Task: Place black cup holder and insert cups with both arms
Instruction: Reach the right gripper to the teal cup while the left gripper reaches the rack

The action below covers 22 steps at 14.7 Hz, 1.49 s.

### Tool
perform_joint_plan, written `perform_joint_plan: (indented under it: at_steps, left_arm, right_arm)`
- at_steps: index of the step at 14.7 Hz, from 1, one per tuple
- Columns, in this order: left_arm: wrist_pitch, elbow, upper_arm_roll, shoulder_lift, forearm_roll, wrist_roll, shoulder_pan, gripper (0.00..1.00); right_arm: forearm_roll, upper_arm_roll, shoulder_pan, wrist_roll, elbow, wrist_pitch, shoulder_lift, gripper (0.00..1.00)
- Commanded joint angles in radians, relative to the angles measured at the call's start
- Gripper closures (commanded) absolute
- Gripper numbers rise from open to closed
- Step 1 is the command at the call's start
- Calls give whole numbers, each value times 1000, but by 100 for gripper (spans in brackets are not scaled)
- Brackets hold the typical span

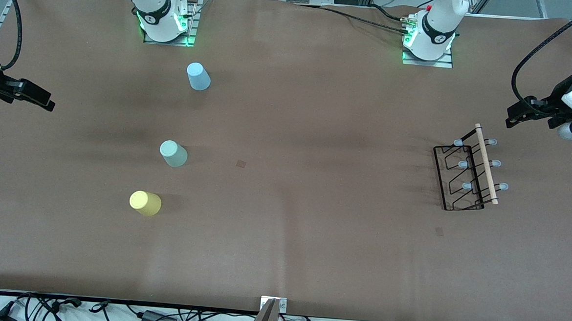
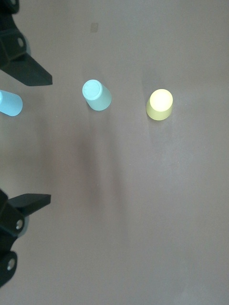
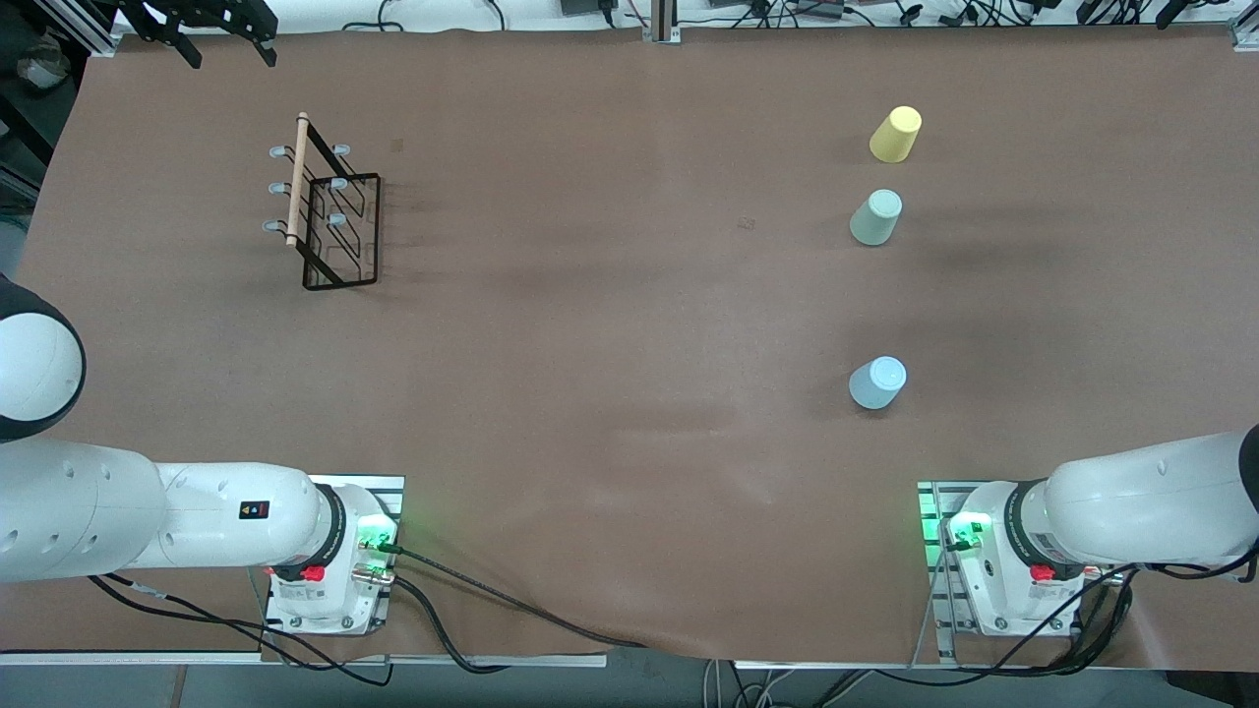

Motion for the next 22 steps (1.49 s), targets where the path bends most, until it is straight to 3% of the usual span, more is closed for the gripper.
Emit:
perform_joint_plan:
  at_steps: [1,5,10,15,17,22]
  left_arm:
    - [-11,-7,8,-12,-11,26,0,0]
    - [-9,-5,6,-4,-10,21,-1,0]
    - [-71,35,14,97,-21,13,10,0]
    - [-103,55,15,195,-11,64,54,0]
    - [4,23,15,214,-10,66,66,0]
    - [374,-226,14,211,-10,70,83,0]
  right_arm:
    - [3,2,9,4,20,-20,9,0]
    - [0,2,10,-2,22,-19,9,0]
    - [3,2,26,4,13,-25,11,0]
    - [14,2,73,1,-4,-57,87,0]
    - [22,4,89,7,-84,40,84,0]
    - [83,4,122,16,-384,370,46,0]
